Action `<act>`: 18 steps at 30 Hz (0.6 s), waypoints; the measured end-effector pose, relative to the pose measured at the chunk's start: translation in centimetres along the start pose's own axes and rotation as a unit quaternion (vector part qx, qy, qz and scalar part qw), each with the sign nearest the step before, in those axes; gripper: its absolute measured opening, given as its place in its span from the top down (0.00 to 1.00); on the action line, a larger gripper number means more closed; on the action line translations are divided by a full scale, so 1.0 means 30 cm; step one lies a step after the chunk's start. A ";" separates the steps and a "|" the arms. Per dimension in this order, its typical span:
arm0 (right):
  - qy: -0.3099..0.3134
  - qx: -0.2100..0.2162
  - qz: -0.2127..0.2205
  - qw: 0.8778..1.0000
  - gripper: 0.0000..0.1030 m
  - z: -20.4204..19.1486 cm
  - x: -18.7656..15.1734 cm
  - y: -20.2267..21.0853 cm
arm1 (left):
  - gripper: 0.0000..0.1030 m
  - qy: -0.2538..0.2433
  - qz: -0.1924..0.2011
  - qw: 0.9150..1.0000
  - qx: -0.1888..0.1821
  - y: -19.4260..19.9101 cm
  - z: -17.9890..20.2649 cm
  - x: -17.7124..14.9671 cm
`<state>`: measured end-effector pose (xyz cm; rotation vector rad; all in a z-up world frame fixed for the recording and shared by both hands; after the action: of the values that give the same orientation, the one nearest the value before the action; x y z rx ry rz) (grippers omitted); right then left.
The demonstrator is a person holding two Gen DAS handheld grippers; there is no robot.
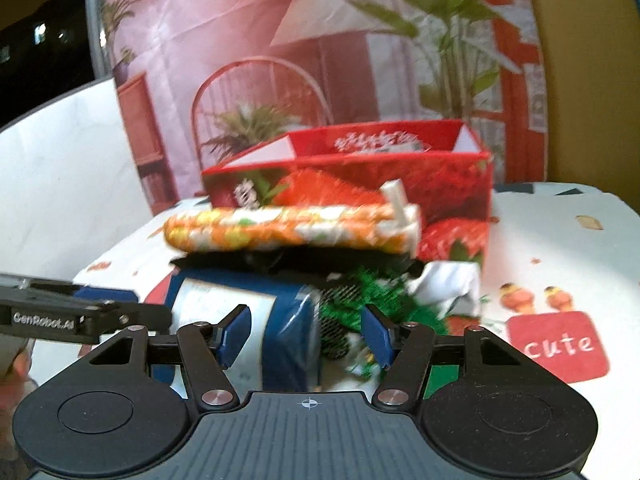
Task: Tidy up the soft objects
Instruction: 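Lower the left gripper onto the blue printed bag and grasp it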
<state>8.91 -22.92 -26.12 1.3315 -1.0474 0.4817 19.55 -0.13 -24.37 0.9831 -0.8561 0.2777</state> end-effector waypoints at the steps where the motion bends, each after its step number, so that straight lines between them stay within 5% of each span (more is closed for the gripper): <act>1: 0.006 0.001 -0.004 1.000 0.44 -0.010 -0.010 -0.008 | 0.39 0.004 -0.002 1.000 -0.001 -0.005 -0.003 -0.004; 18: 0.027 0.021 -0.051 0.998 0.52 -0.052 -0.091 -0.090 | 0.45 0.029 -0.034 0.999 -0.010 -0.074 -0.039 -0.056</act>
<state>10.28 -21.36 -29.70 1.3944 -0.9254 0.4625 20.29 -0.13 -27.29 0.9792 -0.7704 0.2370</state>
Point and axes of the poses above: each gripper's, at about its wrist camera, not at the fingertips, and y roughly against the way its jaws point, z to its right, x to its top, the point moved 3 cm from there along -y, roughly the way its jaws point, and after that the axes turned 11 degrees about -x, right-handed, at the moved point
